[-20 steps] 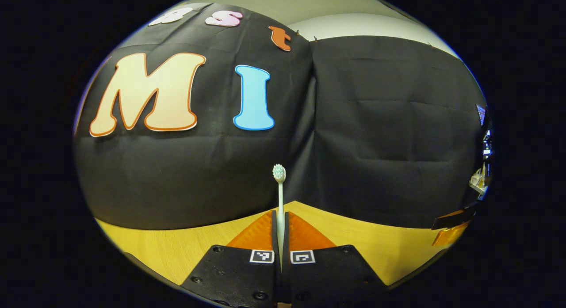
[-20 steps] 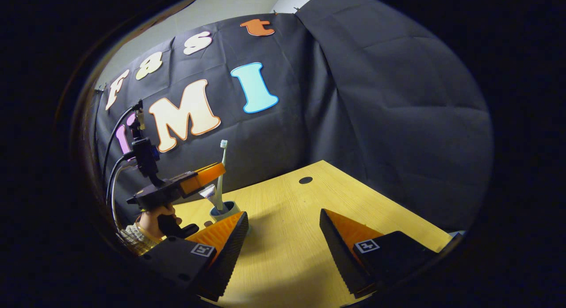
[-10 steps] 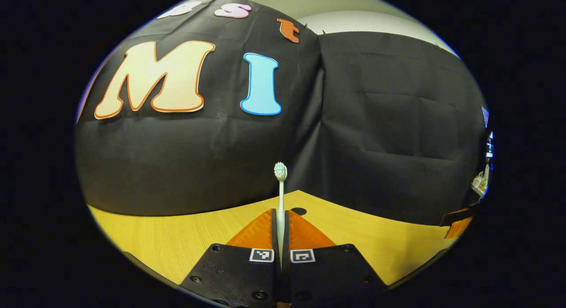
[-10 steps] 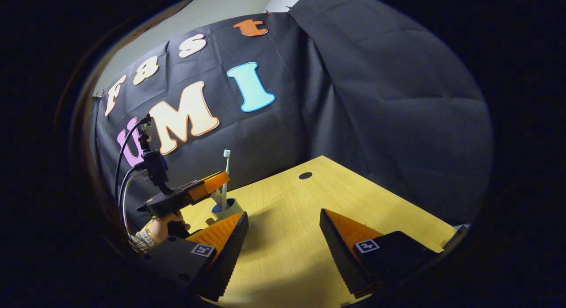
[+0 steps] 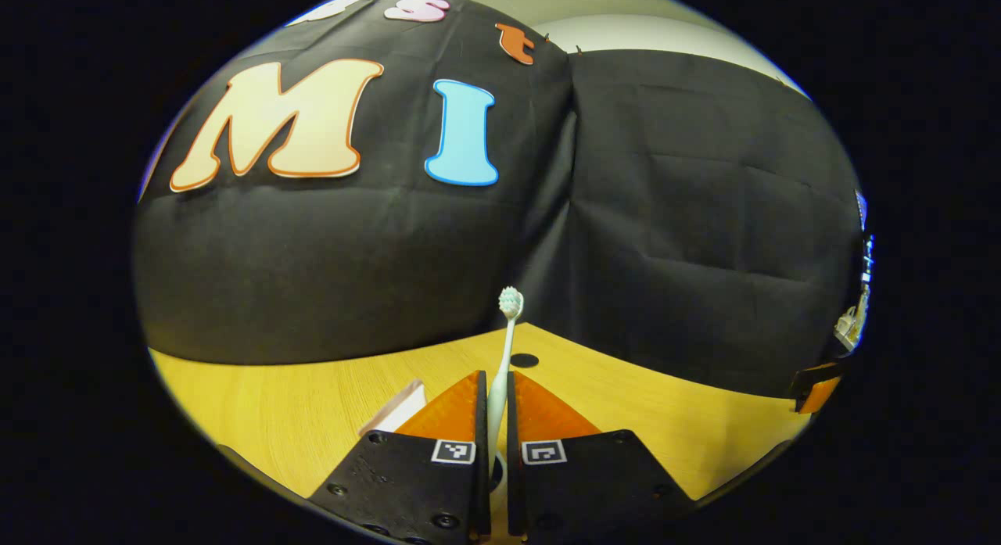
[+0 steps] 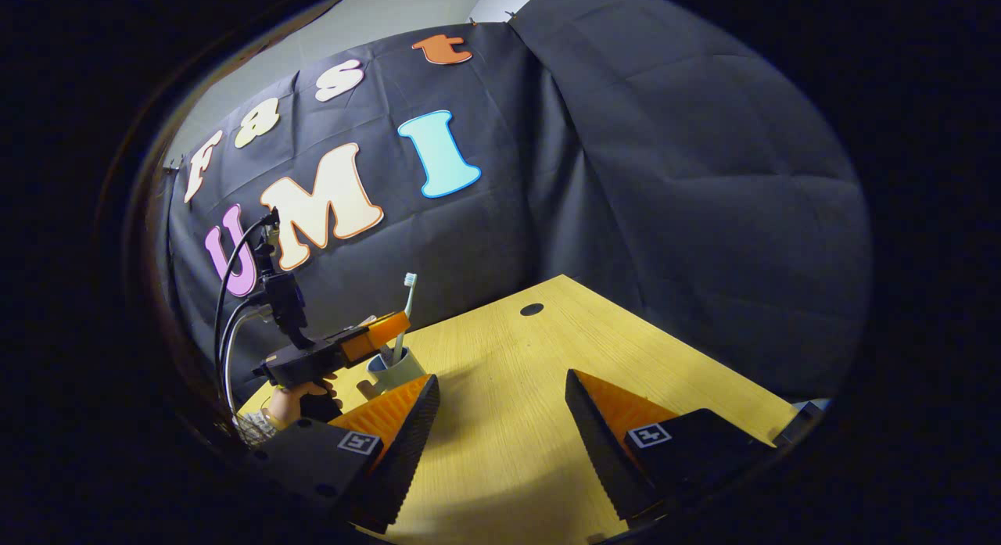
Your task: Put the toothbrush and toothpaste on the desktop into the cup, then pick up the cup and place it on the coaster on the desktop.
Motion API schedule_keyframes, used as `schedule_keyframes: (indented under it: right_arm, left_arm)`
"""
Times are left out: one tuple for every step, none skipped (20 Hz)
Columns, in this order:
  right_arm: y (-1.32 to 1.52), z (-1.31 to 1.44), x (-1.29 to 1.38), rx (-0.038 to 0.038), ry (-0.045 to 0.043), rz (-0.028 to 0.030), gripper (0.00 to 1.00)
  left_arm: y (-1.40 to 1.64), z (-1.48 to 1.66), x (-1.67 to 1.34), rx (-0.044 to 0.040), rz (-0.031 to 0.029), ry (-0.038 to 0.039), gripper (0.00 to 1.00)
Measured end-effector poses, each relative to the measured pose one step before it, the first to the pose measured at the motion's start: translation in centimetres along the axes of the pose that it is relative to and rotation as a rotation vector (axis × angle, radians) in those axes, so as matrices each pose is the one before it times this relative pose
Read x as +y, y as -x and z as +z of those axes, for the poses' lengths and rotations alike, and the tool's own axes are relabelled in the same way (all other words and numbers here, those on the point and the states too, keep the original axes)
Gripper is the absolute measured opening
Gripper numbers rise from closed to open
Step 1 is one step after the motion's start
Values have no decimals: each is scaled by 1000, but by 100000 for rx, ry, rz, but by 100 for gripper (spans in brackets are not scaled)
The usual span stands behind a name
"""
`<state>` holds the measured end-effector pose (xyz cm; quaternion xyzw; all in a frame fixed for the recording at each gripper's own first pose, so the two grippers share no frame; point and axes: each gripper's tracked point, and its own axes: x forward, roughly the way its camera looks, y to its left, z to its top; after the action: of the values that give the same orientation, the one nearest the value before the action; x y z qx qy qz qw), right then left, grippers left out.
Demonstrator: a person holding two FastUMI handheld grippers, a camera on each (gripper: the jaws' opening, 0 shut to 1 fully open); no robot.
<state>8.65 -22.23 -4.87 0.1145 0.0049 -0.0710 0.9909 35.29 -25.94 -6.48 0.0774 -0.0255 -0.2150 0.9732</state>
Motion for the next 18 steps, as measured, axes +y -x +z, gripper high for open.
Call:
schedule_keyframes:
  right_arm:
    - [9,-53,-76,-7,268,-123,95]
    - [60,37,-29,74,150,-5,98]
    - [67,-19,-3,13,37,98,98]
    - [75,102,-33,19,-10,37,98]
    - [69,-35,-61,28,-34,-2,98]
    - [42,-147,-50,88,-46,-28,98]
    - [128,-47,-54,63,-117,6,98]
    - [5,-121,25,94,-183,146,98]
    - [74,-52,80,134,-19,261,98]
    - [41,-124,98,335,147,167,98]
    - [62,-78,92,294,202,322,98]
    - [158,-6,43,-75,215,329,98]
    - [76,-19,105,24,145,331,98]
    - [19,-57,45,118,47,283,98]
    - [57,-83,101,173,-119,289,98]
    - [37,-28,87,197,-270,356,98]
    - [-31,-31,183,249,-227,396,98]
    - [112,58,151,198,37,527,98]
  left_arm:
    - [184,-140,-231,64,-442,641,11]
    - [36,-73,-65,-259,488,444,14]
    - [108,-294,-113,367,287,475,17]
    - [92,-110,-278,101,-295,744,21]
    - [125,-321,-33,661,248,568,29]
    - [79,-249,23,221,500,414,30]
    - [272,-111,-159,49,-250,713,31]
    - [173,69,-303,-520,-311,540,34]
    - [126,112,-139,-1010,69,-54,43]
    - [158,65,-224,-711,107,-776,52]
    - [105,35,-94,-459,523,-1325,62]
    - [249,67,-135,-336,424,-1761,71]
    - [98,21,-70,-125,396,-1695,79]
    - [189,184,-95,-473,377,-1296,81]
    - [265,304,-131,-610,106,-765,85]
    - [279,481,-61,-1041,123,-296,87]
    - [219,450,-147,-1038,-40,142,87]
    - [435,387,18,-1007,428,35,87]
